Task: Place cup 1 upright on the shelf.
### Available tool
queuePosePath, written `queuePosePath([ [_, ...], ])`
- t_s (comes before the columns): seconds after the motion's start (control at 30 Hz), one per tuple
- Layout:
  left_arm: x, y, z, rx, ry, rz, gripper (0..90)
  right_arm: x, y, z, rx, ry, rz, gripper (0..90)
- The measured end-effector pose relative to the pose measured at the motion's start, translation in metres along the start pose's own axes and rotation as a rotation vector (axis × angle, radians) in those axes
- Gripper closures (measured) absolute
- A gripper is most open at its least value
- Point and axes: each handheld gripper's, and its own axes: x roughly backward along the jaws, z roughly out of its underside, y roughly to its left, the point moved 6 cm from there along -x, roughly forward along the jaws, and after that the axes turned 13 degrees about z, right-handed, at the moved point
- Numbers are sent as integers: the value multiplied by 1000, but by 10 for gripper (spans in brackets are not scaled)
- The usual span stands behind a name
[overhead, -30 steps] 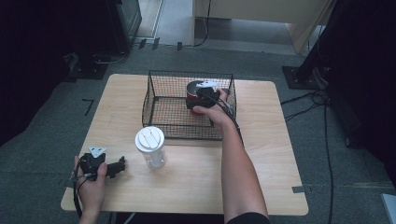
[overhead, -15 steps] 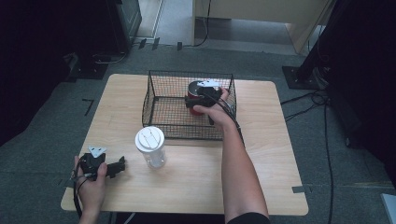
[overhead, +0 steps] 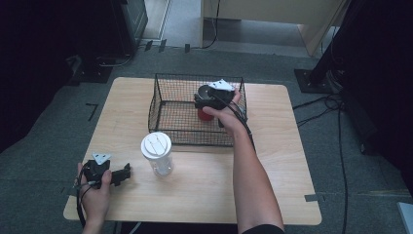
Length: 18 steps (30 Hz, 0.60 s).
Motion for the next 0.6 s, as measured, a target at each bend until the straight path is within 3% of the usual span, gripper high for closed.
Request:
queuePosePath([
  [0.17, 0, 0, 0, 0, 1, 0, 0, 10, -3, -14, -39, -50, -11, 0],
  [0.47, 0, 0, 0, 2, -2, 0, 0, 30, -6, -32, -38, -102, -20, 0],
  [0.6, 0, 0, 0, 0, 0, 0, 0, 45, -6, -42, -44, -136, -46, 0],
])
